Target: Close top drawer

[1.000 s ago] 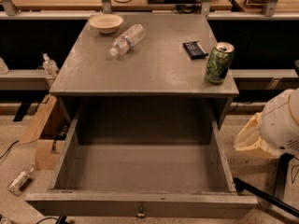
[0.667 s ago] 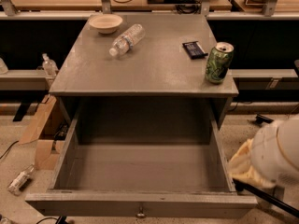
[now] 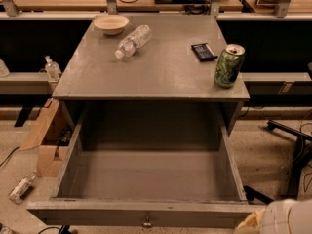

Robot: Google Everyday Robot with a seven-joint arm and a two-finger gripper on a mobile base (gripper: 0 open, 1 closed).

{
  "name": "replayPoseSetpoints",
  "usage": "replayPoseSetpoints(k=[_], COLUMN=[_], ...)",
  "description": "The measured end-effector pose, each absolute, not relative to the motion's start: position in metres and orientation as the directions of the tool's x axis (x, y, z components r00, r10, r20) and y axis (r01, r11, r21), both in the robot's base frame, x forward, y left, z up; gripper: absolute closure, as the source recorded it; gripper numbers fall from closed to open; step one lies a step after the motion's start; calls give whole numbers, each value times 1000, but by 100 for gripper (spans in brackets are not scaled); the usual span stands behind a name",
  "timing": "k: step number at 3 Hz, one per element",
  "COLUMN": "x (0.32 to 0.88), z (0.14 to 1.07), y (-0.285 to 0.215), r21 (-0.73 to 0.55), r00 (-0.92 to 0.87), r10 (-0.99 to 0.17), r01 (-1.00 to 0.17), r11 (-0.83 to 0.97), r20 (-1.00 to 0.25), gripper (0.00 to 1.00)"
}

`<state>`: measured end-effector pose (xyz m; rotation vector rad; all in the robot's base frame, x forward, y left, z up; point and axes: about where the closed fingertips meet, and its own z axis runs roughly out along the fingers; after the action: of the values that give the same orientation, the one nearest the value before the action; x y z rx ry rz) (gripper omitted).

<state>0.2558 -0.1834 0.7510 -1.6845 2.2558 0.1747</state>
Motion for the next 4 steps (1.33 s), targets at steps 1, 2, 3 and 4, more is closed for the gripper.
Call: replayPoseSetpoints(k=[1, 2, 3, 4], x=[238, 248, 273, 297], z=[696, 634, 593, 579], y=[-171, -168, -167, -168], r21=[-39, 8, 35, 37], r00=[-227, -216, -195, -180], r10=[-893, -851, -834, -837], r01=[-964, -970, -978, -981], r11=[262, 241, 207, 188], r20=[-388, -479, -516, -516], gripper=[100, 100, 100, 100])
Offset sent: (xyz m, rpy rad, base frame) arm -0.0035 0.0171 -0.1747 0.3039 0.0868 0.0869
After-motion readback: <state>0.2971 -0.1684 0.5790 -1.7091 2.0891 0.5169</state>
